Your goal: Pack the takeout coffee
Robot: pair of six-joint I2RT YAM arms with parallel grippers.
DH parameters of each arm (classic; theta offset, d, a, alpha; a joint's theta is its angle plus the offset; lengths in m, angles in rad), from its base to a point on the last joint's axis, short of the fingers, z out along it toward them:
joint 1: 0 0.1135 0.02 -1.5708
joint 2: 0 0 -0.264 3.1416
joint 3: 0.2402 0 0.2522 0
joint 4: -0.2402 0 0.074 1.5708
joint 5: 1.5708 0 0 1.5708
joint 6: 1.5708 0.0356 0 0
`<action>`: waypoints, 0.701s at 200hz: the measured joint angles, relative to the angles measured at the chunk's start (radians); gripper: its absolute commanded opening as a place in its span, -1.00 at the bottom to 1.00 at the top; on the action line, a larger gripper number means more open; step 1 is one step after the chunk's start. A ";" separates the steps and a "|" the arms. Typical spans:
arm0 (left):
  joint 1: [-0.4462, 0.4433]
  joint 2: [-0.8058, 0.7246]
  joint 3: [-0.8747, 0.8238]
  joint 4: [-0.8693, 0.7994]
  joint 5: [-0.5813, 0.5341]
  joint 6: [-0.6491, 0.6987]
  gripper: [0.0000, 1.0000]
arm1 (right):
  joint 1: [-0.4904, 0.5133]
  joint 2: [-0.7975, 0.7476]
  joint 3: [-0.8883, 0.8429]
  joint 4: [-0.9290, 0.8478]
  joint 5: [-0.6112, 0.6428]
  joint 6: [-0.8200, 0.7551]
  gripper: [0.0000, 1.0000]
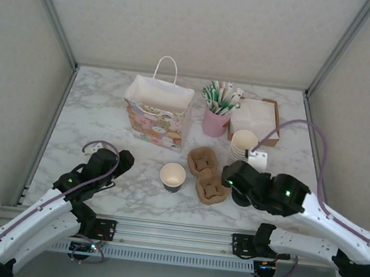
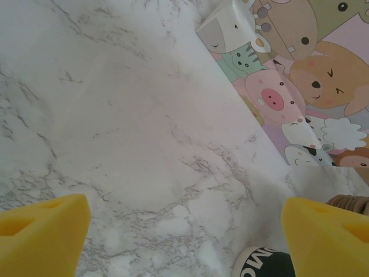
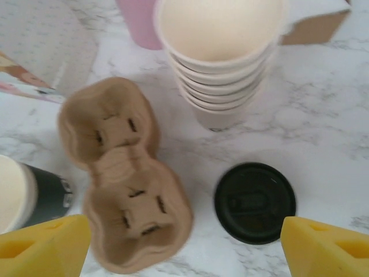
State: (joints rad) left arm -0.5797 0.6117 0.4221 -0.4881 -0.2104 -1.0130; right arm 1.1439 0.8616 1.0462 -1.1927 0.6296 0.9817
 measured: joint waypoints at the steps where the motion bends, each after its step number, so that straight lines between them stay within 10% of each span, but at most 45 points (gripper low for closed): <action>1: 0.000 0.000 0.000 0.000 0.000 0.000 0.73 | 0.000 -0.009 -0.006 -0.001 0.002 0.000 0.77; 46: -0.002 0.000 0.000 0.013 0.000 0.000 0.74 | -0.053 -0.145 -0.171 0.001 -0.005 0.033 0.87; 140: -0.003 0.000 0.000 0.016 0.000 0.000 0.75 | -0.322 0.135 -0.322 0.167 -0.259 -0.017 0.82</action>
State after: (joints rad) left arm -0.5827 0.6113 0.4221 -0.4717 -0.2104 -1.0134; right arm 0.8219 0.9962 0.7242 -1.0252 0.3710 0.9646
